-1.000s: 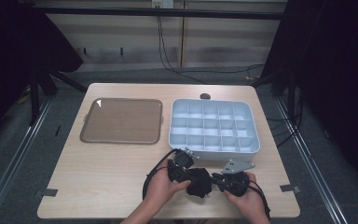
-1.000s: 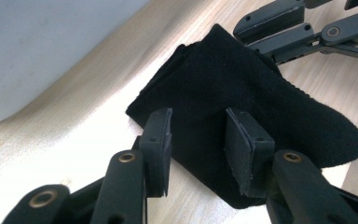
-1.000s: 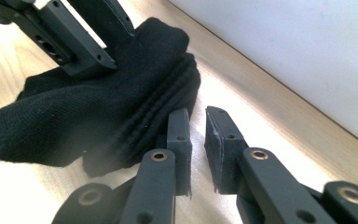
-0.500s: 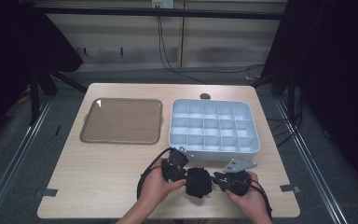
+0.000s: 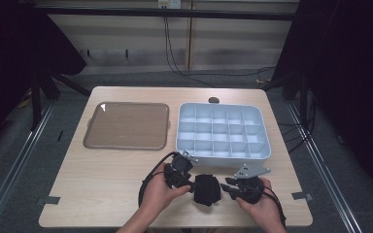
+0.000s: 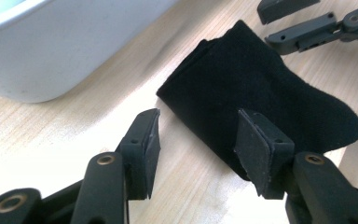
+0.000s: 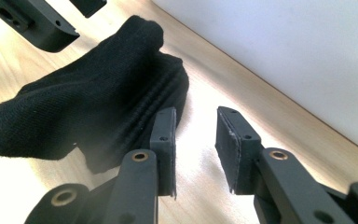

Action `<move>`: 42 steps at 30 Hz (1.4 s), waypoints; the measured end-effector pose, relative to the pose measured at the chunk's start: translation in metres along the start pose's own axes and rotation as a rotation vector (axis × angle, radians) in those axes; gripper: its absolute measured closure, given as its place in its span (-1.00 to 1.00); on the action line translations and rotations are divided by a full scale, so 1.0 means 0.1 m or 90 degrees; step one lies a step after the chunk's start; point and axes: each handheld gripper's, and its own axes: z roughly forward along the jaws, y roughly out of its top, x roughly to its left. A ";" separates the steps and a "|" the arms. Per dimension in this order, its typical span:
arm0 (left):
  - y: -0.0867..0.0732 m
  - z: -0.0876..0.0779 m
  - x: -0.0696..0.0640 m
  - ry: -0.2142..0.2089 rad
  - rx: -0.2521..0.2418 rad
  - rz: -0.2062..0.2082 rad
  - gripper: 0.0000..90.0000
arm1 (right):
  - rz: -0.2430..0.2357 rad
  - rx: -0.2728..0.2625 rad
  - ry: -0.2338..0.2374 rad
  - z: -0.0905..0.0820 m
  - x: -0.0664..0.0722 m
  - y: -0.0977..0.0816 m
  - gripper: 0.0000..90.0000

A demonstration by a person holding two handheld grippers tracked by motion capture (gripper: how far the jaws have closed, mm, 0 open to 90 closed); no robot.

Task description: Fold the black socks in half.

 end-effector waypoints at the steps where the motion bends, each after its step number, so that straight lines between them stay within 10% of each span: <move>1: 0.00 0.00 0.00 0.001 0.000 -0.003 0.10 | 0.001 0.000 0.000 0.00 0.00 0.01 0.53; 24: -0.34 -0.20 0.29 0.031 -0.015 -0.026 -0.04 | -0.008 -0.024 0.041 -0.02 0.23 0.43 0.22; 42: -0.46 -0.26 0.38 0.042 -0.027 -0.033 -0.07 | 0.057 0.012 0.008 0.20 0.17 0.14 -0.21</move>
